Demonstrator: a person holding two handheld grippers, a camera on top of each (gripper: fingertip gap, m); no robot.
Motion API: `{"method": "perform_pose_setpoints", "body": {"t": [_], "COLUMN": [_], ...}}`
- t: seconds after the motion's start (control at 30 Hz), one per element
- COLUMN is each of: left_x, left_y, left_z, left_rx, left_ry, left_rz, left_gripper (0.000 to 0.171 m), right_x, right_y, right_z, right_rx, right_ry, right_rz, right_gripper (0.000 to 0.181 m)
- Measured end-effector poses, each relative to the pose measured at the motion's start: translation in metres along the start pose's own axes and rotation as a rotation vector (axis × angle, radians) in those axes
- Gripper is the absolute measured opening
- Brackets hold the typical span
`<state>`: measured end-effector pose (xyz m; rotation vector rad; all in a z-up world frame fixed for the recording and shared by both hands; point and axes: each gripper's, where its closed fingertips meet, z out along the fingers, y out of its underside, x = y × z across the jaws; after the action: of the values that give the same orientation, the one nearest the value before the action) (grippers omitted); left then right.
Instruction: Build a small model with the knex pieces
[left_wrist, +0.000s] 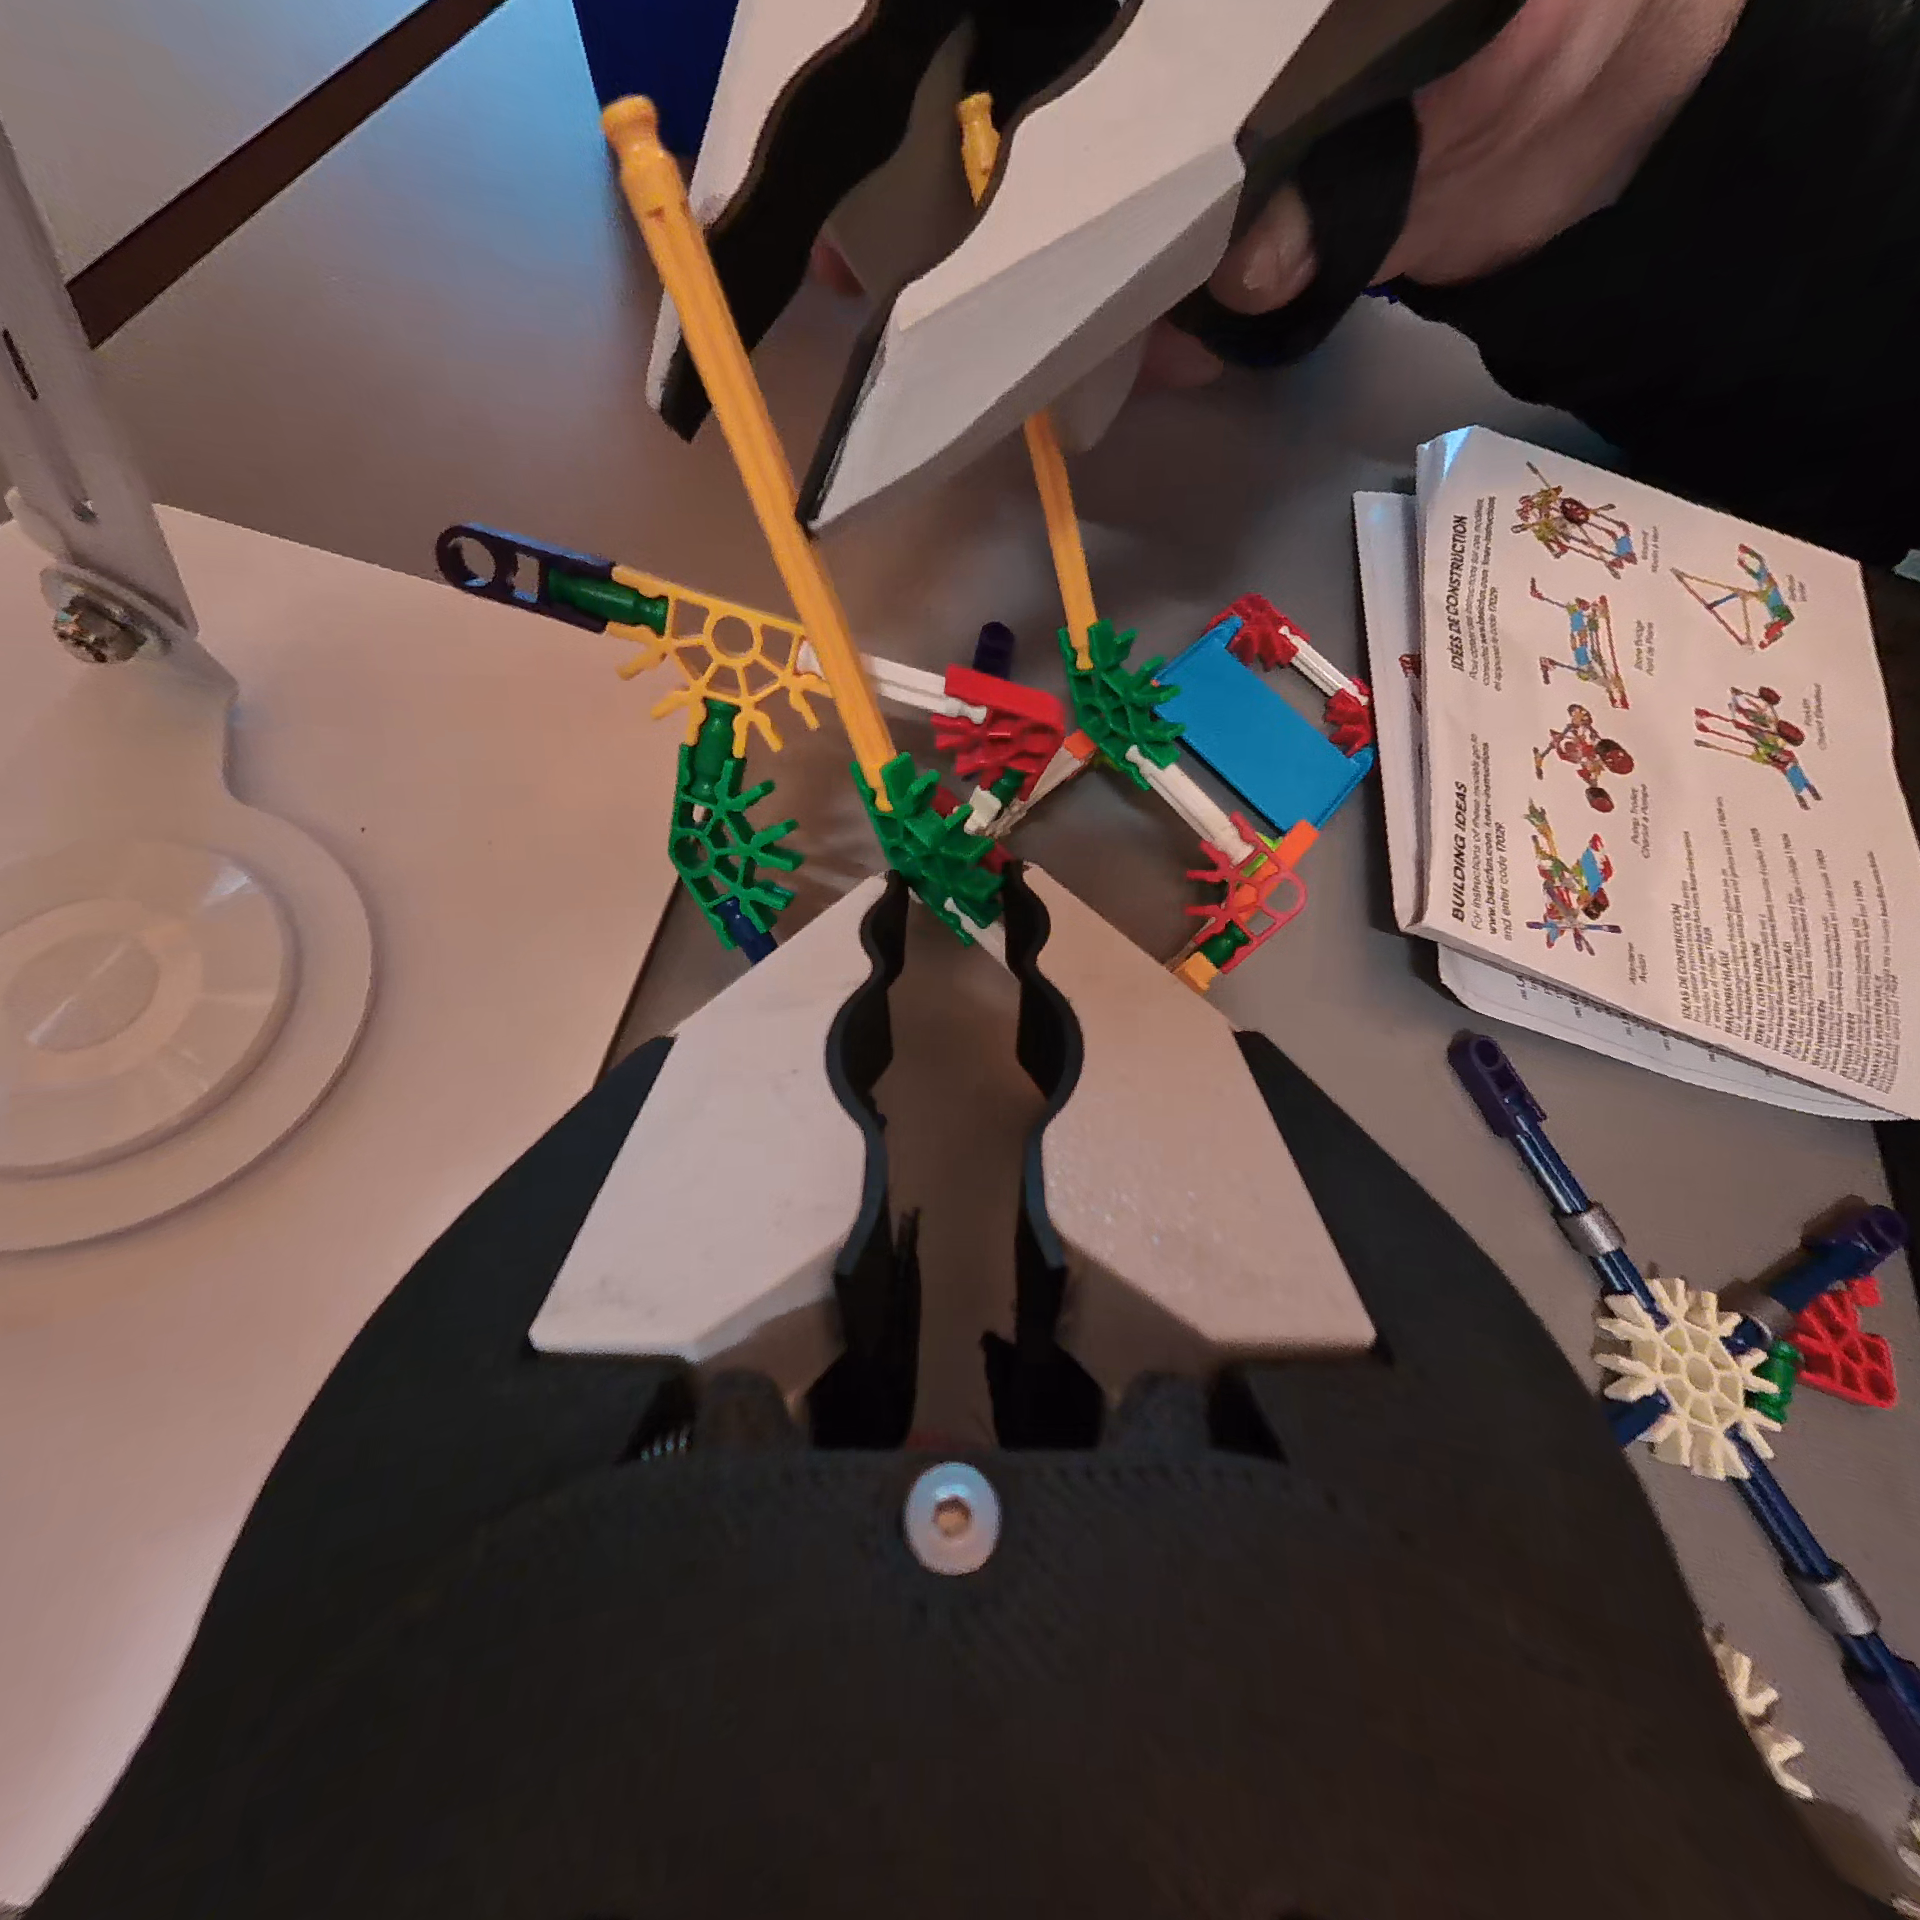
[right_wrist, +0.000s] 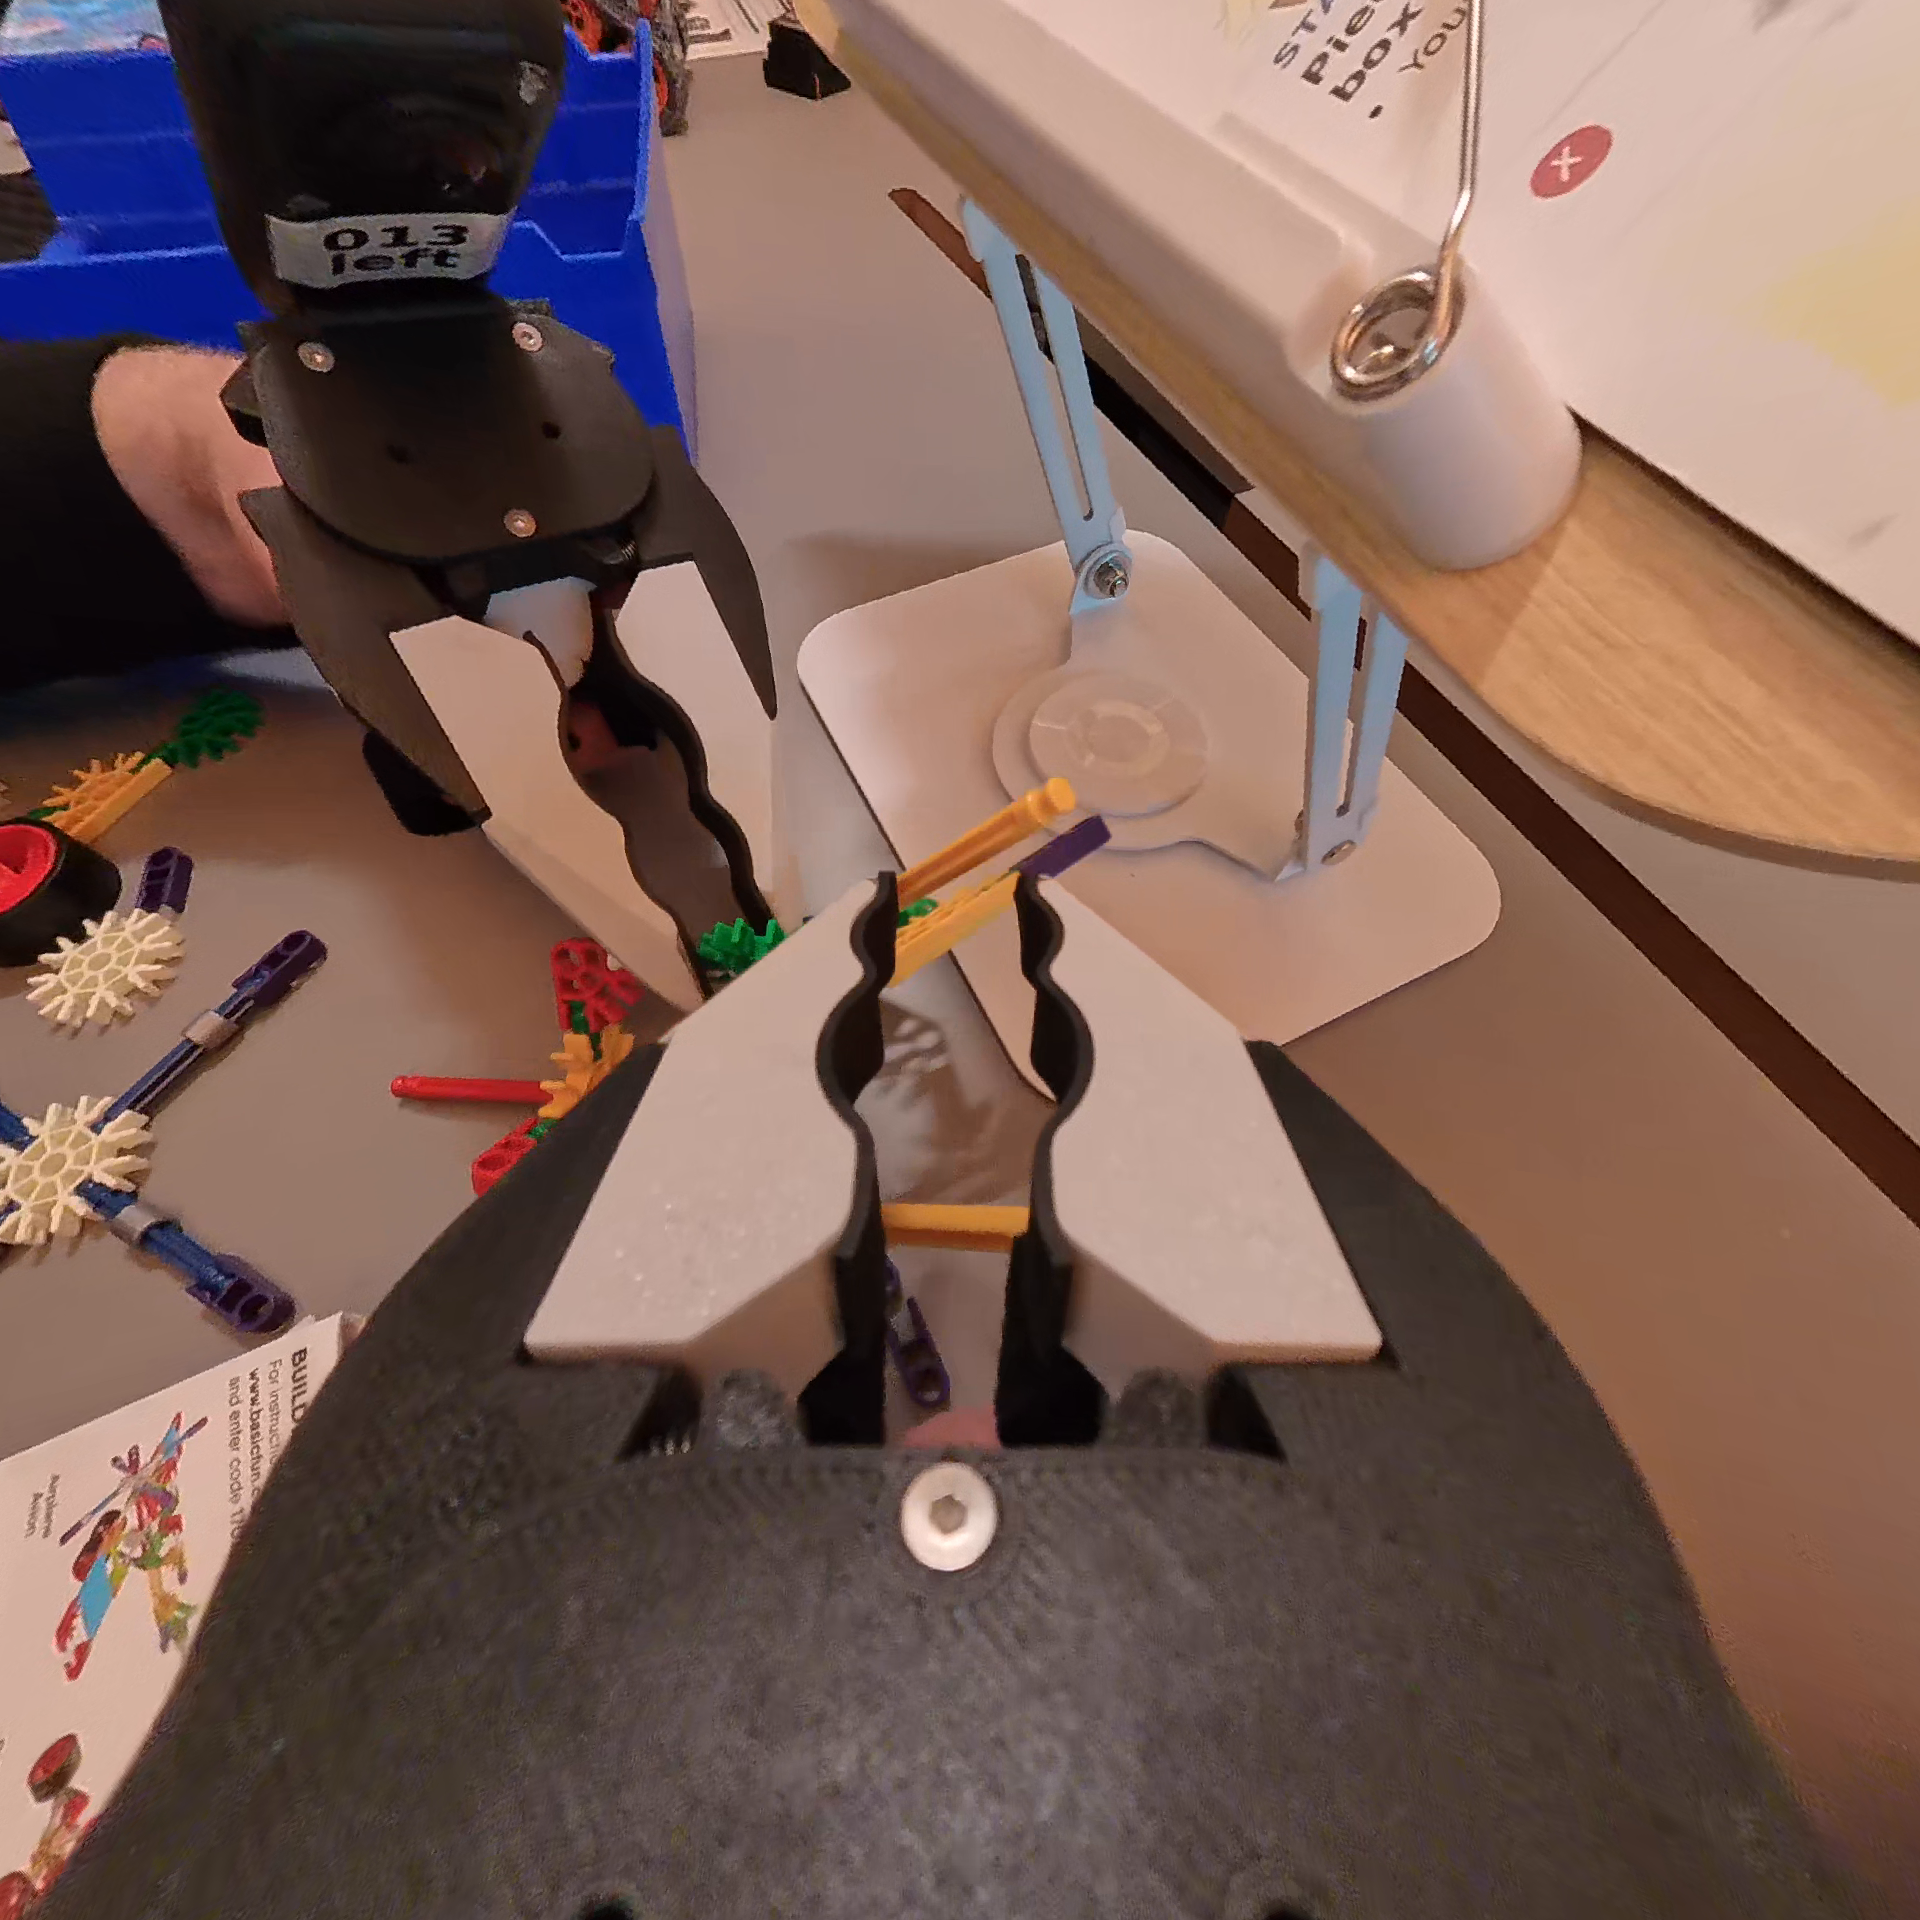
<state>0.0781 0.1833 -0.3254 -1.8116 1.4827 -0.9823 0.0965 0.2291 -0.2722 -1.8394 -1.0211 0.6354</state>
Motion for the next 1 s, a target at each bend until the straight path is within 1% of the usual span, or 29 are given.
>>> {"method": "perform_pose_setpoints", "body": {"t": [0.33, 0.6, 0.83, 1.0], "left_x": [0.013, 0.022, 0.024, 0.019], "left_y": [-0.003, -0.005, -0.004, -0.006], "left_z": [0.007, 0.013, 0.015, 0.011], "left_rx": [0.014, 0.041, 0.030, 0.044], "left_ry": [0.053, 0.122, 0.120, 0.105], "left_rz": [-0.005, -0.047, -0.041, -0.048], "left_gripper": [0.016, 0.016, 0.017, 0.017], "right_x": [-0.002, 0.001, 0.002, 0.006], "right_y": [-0.003, 0.003, 0.005, 0.004], "right_z": [0.002, 0.003, 0.004, 0.002], "right_rx": [0.004, -0.045, -0.074, -0.068], "right_ry": [0.011, 0.050, 0.082, 0.088], "right_rz": [0.004, -0.012, -0.051, -0.051], "right_gripper": [0.025, 0.028, 0.029, 0.026]}}
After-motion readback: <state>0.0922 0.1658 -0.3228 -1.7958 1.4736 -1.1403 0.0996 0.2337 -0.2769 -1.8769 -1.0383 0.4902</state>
